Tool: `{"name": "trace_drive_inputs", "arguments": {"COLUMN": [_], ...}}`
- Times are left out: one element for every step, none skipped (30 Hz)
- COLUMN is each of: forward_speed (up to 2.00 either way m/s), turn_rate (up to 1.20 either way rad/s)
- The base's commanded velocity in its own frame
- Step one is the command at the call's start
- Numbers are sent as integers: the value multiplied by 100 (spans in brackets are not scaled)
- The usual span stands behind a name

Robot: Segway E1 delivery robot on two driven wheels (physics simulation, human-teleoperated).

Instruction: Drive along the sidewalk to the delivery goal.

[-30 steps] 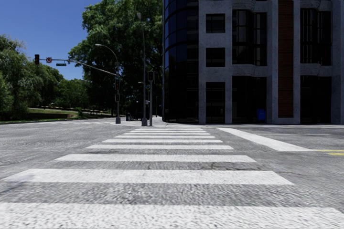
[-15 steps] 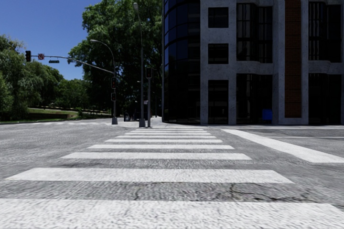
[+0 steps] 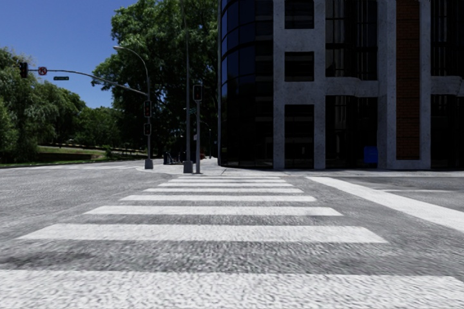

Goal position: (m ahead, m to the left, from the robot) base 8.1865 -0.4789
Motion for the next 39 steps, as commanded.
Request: {"name": "trace_drive_inputs", "arguments": {"forward_speed": [200, 200, 200, 200, 200, 200, 200, 200, 200, 200, 200, 200, 200, 200, 200, 200, 200, 200, 200, 200, 200, 200, 200, 200, 200, 200, 200, 200, 200, 200, 200, 200, 200, 200, 200, 200, 200, 200, 200], "turn_rate": [0, 0, 0, 0, 0, 0, 0, 0, 0, 0, 0, 0, 0, 0, 0, 0, 0, 0, 0, 0, 0, 0, 0, 0, 0, 0, 0, 0, 0, 0, 0, 0, 0, 0, 0, 0, 0, 0, 0]}}
